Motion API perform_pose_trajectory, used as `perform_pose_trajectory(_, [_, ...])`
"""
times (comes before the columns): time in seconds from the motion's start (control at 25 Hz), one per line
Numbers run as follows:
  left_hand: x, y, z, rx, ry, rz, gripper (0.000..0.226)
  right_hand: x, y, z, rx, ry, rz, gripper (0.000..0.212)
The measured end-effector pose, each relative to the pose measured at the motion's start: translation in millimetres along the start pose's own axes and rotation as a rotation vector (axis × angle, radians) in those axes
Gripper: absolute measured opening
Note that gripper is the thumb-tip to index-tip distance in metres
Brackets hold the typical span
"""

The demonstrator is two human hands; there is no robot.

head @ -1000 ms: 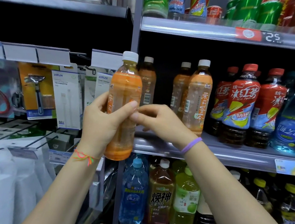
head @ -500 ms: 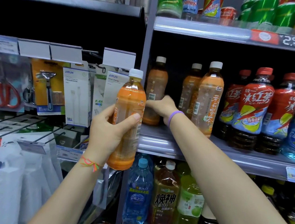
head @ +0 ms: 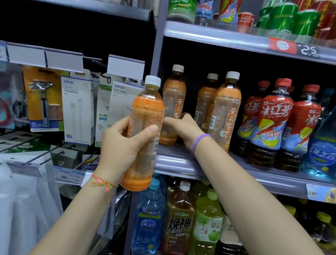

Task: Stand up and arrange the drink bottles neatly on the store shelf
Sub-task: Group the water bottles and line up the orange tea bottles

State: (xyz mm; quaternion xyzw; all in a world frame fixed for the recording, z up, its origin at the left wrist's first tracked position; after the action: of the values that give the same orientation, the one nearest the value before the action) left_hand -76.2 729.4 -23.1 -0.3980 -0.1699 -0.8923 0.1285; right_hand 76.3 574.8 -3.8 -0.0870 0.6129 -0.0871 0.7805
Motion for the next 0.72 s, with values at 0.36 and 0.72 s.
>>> perform_pose_trajectory(0.36, [7, 3, -9, -0.008, -0.035, -0.042, 0.046, -47, -41, -70, 0.341, -0.397, -0.188, 0.042])
perform_pose_trajectory(0.72, [55, 52, 27, 0.006, 0.263, 0.045, 0.04, -38, -34, -116, -0.315, -0.374, 0.101, 0.048])
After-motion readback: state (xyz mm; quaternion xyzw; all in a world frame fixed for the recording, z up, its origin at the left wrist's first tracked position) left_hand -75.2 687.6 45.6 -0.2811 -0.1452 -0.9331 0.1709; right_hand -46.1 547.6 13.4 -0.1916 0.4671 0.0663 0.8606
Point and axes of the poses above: each hand's wrist, its own z-axis towards the middle knuckle, its own y-axis out of the palm, x = y × z, the point moved 6 cm from there along z, towards the middle knuckle, and after that the axes turned 6 degrees about x, right-handed, at the moved point
